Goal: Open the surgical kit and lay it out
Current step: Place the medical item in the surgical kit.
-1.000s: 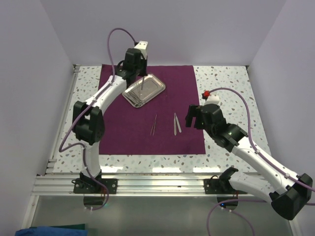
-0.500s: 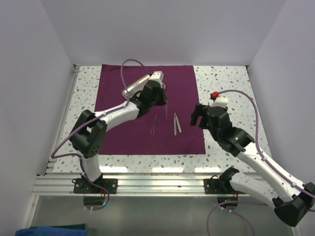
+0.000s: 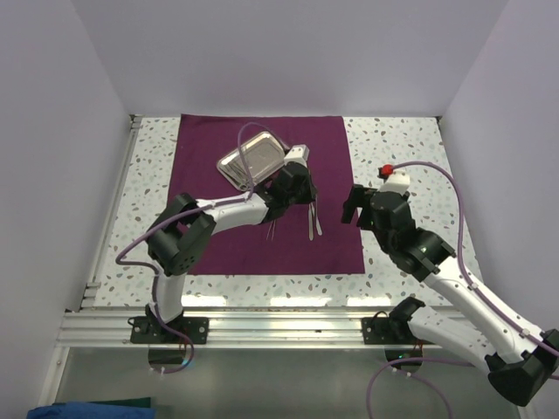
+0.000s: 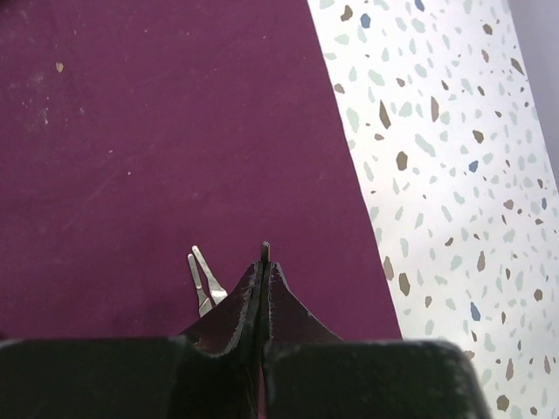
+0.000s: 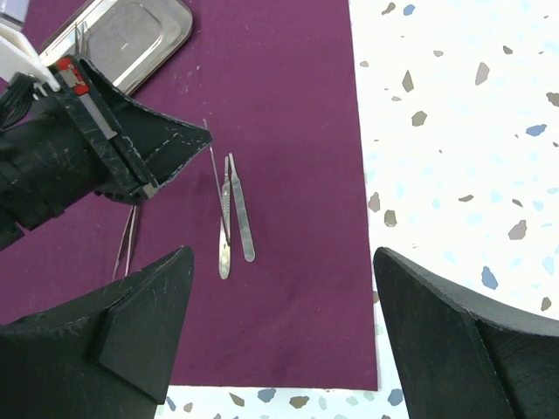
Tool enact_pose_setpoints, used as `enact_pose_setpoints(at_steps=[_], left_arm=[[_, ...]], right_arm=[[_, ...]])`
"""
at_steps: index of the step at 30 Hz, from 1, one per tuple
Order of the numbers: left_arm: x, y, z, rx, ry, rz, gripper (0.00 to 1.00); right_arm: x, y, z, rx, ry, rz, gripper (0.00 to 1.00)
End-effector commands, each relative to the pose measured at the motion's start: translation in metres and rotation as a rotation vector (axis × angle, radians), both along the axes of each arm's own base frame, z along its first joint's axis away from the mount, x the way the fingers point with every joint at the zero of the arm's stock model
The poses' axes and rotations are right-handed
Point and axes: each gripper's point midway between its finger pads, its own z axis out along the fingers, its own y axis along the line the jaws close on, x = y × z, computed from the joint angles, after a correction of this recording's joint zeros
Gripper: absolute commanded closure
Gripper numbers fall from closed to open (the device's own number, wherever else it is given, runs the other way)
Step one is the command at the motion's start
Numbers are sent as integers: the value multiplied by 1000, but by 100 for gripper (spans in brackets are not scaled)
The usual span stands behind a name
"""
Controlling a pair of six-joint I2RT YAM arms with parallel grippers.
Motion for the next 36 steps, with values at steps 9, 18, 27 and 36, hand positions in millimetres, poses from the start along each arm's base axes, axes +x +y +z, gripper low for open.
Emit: enact_pose_setpoints(at_steps=[9, 18, 27, 36], left_arm=[[4, -10, -9, -30, 21, 40, 74], [32, 36, 31, 57, -72, 170, 36], [113, 174, 26, 173, -29, 472, 36], [141, 225, -2, 227, 45, 569, 37]], right_arm=[[1, -6, -3, -6, -2, -37, 11], [-1, -8, -3, -8, -2, -39, 10], [-2, -4, -2, 6, -3, -17, 9], [-1, -3, -4, 0, 3, -16, 9]])
